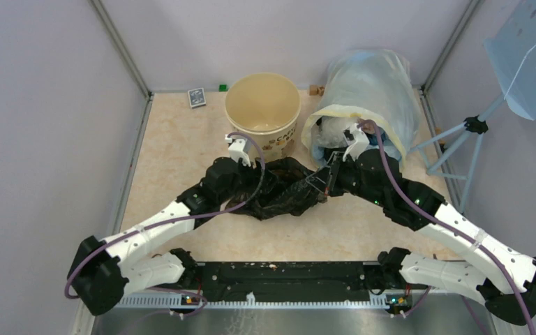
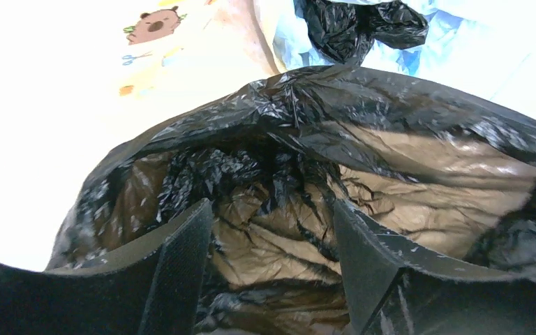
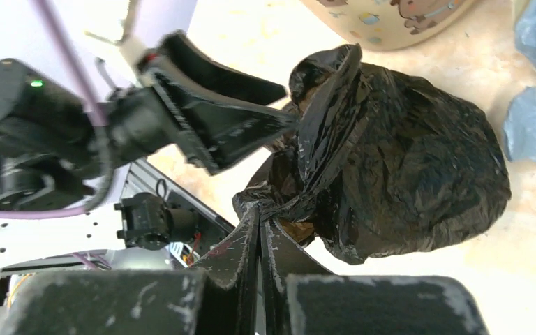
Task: Put the trash bags into the trash bin
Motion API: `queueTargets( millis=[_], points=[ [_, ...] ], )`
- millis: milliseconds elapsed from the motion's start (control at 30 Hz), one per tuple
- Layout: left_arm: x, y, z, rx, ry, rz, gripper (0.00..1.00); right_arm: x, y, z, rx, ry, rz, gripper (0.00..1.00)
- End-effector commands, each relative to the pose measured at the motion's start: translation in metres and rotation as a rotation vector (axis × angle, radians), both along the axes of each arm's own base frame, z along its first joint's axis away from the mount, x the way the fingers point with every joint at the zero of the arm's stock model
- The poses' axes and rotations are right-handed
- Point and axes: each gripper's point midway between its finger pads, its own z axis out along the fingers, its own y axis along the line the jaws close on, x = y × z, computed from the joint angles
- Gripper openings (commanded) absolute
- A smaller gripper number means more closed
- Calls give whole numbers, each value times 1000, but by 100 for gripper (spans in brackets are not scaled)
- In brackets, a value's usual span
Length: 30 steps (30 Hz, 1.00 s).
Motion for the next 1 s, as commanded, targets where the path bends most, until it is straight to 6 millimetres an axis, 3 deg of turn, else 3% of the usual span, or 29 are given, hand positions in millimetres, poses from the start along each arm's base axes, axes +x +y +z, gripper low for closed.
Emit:
queueTargets(
  millis=[0, 133, 300, 700, 767, 833, 900, 967],
  points=[
    [-9, 31, 10, 109, -41, 46, 72, -3, -19, -2, -68, -34, -10, 0],
    [-11, 54, -1, 198, -83, 87, 81, -9, -31, -13, -129, -14, -13, 0],
    [-3, 64, -18, 274, -133, 105, 89, -14, -50, -26, -198, 11, -50, 0],
    [36, 44, -56, 343, -100, 65, 86, -21, -75, -40, -256, 39, -108, 0],
    [40, 41, -65, 372, -66, 59, 79, -20, -79, -39, -271, 34, -122, 0],
    [41, 38, -68, 384, -49, 40, 65, -18, -81, -36, -281, 21, -134, 0],
    [39, 38, -64, 389, -42, 34, 44, -15, -81, -32, -287, 7, -138, 0],
    [35, 42, -50, 396, -55, 29, 15, -12, -79, -23, -288, -14, -133, 0]
  ],
)
